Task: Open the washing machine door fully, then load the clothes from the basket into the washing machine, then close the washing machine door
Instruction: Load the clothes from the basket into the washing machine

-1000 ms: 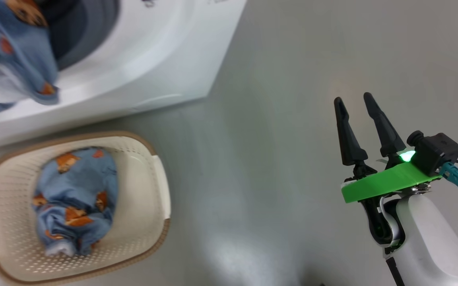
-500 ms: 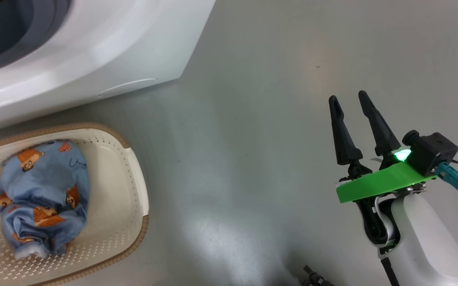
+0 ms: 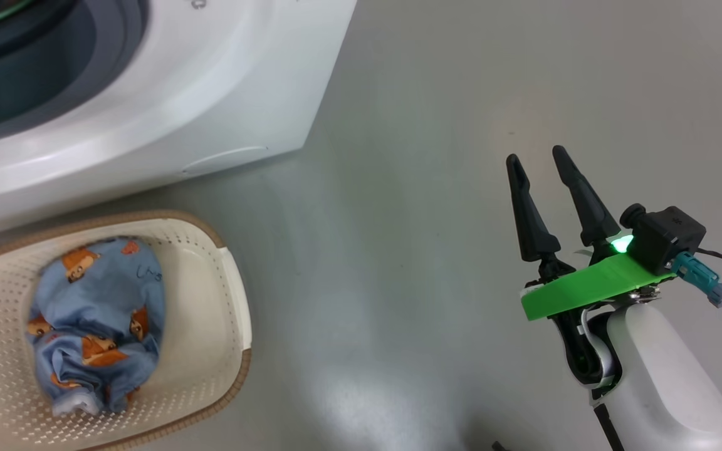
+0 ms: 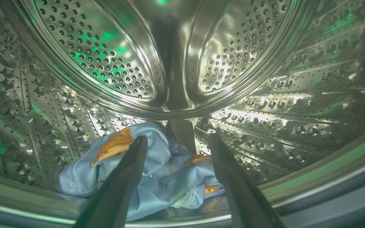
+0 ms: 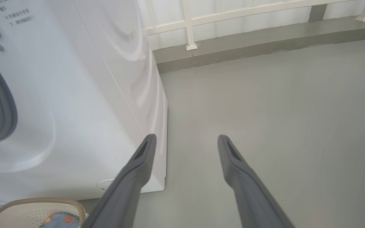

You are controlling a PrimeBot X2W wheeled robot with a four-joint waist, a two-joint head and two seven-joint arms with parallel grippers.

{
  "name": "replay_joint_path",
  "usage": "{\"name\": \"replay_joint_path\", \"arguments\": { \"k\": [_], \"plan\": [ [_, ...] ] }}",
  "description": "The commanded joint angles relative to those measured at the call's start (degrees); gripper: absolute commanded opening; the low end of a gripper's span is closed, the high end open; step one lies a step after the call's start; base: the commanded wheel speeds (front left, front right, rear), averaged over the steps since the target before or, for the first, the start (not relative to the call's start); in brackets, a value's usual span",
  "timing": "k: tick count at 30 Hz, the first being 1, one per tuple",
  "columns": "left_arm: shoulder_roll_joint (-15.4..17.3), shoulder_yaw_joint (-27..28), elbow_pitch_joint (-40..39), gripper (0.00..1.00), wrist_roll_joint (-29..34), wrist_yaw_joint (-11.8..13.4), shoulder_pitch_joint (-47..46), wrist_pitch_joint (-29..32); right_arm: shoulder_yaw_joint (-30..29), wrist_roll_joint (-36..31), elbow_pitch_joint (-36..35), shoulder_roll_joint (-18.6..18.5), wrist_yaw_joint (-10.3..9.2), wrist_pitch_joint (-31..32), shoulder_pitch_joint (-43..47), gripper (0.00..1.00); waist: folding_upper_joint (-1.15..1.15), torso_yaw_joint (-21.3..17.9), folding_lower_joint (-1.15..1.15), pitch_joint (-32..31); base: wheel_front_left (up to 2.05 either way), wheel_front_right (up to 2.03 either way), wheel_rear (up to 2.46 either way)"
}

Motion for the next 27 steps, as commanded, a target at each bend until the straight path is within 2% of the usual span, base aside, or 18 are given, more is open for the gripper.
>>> {"name": "replay_joint_path", "arguments": {
  "k": [1, 10, 27],
  "plan": [
    [2.04, 0.25, -0.8, 1.0, 0.21, -0.24, -0.18, -0.12, 1.08, -0.28, -0.86, -0.2, 0.26, -0.46, 0.48, 1.0, 0.0, 0.38, 0.0, -1.21, 0.0, 0.0, 0.0],
    [0.74, -0.93, 1.39, 1.0, -0.16, -1.35, 4.08, -0.41, 1.6, 0.66, 0.39, -0.69, 0.26, -0.46, 0.66, 1.0, 0.0, 1.54, 0.0, -6.83, 0.0, 0.0, 0.0],
    [-2.91, -1.29, -12.88, 1.0, 0.25, -1.9, 23.76, -0.44, 1.52, 3.03, 3.08, -3.12, 0.26, -0.46, 3.14, 1.0, 0.0, 6.56, 0.0, -19.6, 0.0, 0.0, 0.0]
  ]
}}
